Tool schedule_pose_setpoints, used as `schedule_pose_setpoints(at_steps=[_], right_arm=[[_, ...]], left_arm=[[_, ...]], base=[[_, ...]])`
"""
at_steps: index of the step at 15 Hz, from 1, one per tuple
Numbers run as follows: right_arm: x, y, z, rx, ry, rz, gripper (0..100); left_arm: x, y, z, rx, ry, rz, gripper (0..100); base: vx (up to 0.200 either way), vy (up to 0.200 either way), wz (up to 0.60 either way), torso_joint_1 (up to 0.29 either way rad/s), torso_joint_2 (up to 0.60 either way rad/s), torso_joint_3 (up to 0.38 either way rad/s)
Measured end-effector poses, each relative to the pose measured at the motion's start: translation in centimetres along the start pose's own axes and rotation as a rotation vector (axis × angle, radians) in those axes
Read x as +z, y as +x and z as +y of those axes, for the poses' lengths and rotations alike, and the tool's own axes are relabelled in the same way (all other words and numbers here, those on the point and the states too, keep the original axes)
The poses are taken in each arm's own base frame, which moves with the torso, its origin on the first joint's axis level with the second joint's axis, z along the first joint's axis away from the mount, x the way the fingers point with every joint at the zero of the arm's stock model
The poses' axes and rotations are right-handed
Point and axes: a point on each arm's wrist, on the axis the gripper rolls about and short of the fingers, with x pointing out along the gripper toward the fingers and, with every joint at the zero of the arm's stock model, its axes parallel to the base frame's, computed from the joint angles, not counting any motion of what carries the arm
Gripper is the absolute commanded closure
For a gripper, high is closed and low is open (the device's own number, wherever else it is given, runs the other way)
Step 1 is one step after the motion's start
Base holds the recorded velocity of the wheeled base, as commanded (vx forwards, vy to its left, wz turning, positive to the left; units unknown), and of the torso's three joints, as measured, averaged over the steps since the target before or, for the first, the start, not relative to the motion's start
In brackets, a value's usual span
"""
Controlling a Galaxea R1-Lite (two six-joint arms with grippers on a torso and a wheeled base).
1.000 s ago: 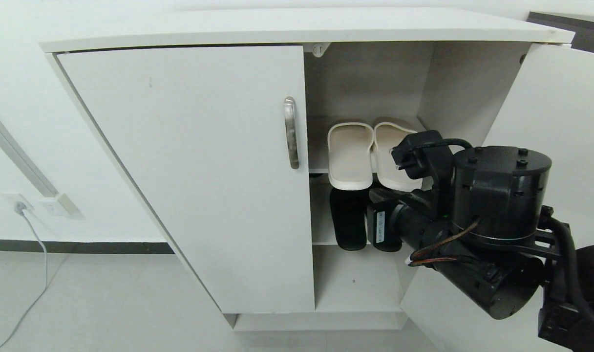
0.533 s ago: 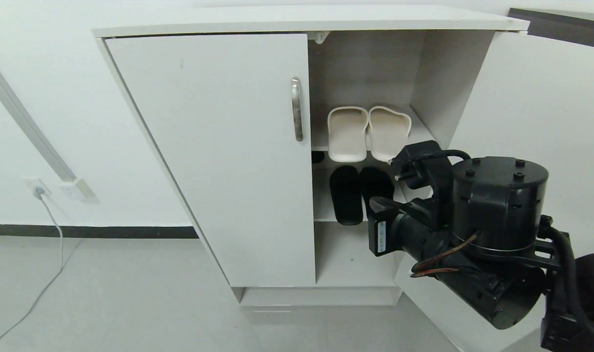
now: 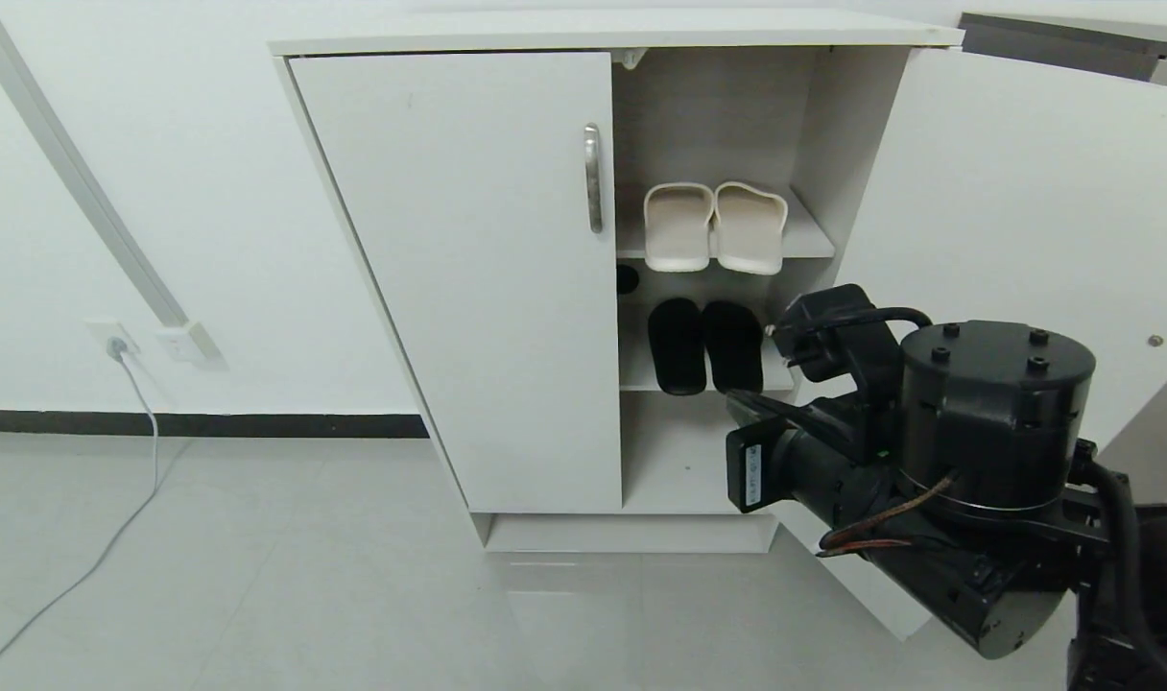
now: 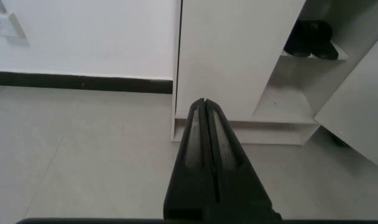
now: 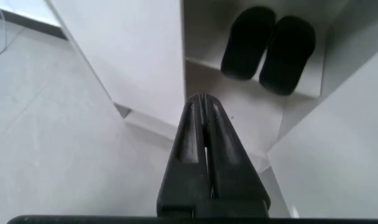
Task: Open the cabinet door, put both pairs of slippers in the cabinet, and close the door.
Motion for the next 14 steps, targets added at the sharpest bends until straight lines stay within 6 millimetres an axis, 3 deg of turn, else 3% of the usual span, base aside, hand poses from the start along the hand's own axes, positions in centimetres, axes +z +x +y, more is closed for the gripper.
schedule_pose_setpoints(at_steps=[14], right_arm=[[-1.9, 1.4, -0.6, -0.02, -0.02, 0.046, 100]], left_arm=[[0.0, 0.0, 0.0, 0.0, 0.0, 0.0, 100]], base=[[0.0, 0.0, 0.0, 0.0, -0.01, -0.007]])
